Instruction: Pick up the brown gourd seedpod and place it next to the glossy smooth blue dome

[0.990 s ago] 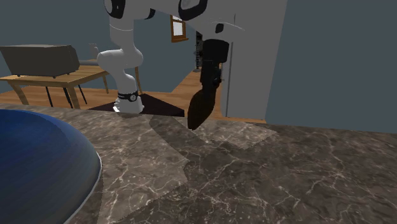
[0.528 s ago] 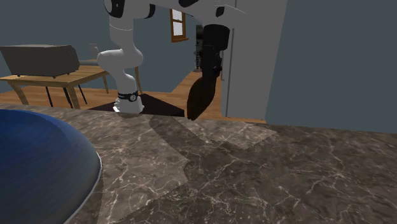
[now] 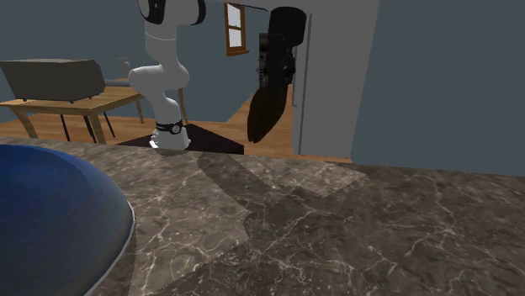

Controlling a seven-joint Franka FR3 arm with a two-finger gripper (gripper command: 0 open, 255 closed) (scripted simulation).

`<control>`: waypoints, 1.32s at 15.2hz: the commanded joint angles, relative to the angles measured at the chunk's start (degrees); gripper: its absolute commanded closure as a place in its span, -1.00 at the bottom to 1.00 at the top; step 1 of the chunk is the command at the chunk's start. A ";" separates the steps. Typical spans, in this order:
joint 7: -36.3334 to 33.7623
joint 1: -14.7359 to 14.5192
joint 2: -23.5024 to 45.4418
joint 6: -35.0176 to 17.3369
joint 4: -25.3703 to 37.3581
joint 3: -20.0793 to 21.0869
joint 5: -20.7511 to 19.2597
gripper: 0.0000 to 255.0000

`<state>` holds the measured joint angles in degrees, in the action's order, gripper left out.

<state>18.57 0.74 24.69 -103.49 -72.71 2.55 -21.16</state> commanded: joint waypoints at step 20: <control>7.79 5.02 -12.21 2.22 -7.53 -1.52 1.95 1.00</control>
<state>25.66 4.88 15.36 -99.61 -76.06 1.33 -19.45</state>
